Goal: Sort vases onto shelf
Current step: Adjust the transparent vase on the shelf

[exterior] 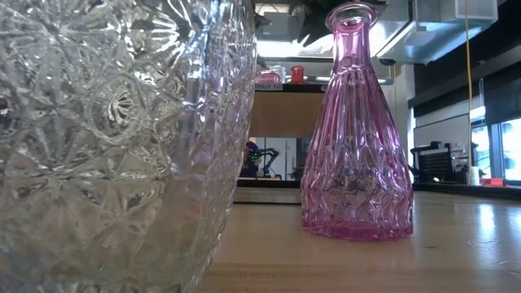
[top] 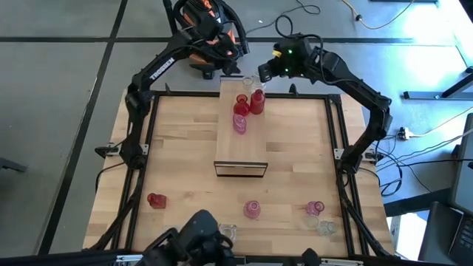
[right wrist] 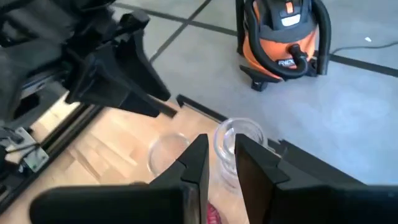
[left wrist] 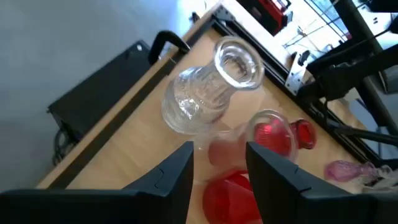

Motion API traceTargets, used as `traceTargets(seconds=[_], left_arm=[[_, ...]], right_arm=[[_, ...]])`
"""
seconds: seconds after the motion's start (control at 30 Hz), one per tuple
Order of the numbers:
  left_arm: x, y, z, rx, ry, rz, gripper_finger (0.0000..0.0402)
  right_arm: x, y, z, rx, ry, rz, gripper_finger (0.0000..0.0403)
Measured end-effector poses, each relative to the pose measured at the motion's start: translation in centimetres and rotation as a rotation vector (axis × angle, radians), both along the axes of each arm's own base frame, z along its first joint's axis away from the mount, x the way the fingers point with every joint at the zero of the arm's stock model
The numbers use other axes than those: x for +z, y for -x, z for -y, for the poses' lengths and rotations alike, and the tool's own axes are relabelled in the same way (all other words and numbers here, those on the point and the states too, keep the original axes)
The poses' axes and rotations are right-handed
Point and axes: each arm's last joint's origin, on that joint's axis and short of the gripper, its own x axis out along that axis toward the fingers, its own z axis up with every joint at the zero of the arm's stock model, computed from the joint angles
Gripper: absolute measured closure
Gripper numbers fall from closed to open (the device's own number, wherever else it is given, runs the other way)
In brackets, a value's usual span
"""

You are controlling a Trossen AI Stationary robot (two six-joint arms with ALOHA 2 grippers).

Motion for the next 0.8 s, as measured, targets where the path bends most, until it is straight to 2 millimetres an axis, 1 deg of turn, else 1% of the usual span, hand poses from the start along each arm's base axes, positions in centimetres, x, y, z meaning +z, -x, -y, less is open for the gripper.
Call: traceTargets(seconds=[0.13,0.37,0.63,0.8], left_arm=[[-0.7,-0.4,0.0,-0.016,0.046,-0.001,0.0262],[-0.2,-1.2,0.3,-0.027,0.039,0.056,0.0262],[-0.1,-1.7,0.9,-0.026,0.046,0.059,0.0262],[-0.3,-1.5,0.9,-0.021,0.065,0.04,0.0262]], right_arm=[[-0.5,0.2,-0.1,-0.005,-0.023,-0.044,0.0336],[-1.2,0.0,0.0,-0.02,-0.029,-0.069,0.0336],[-2.5,-1.1,0.2,0.036,-0.133,0.041,0.0336],[-2.8,-1.5,0.1,0.105,-0.197,0.075,0.0336]])
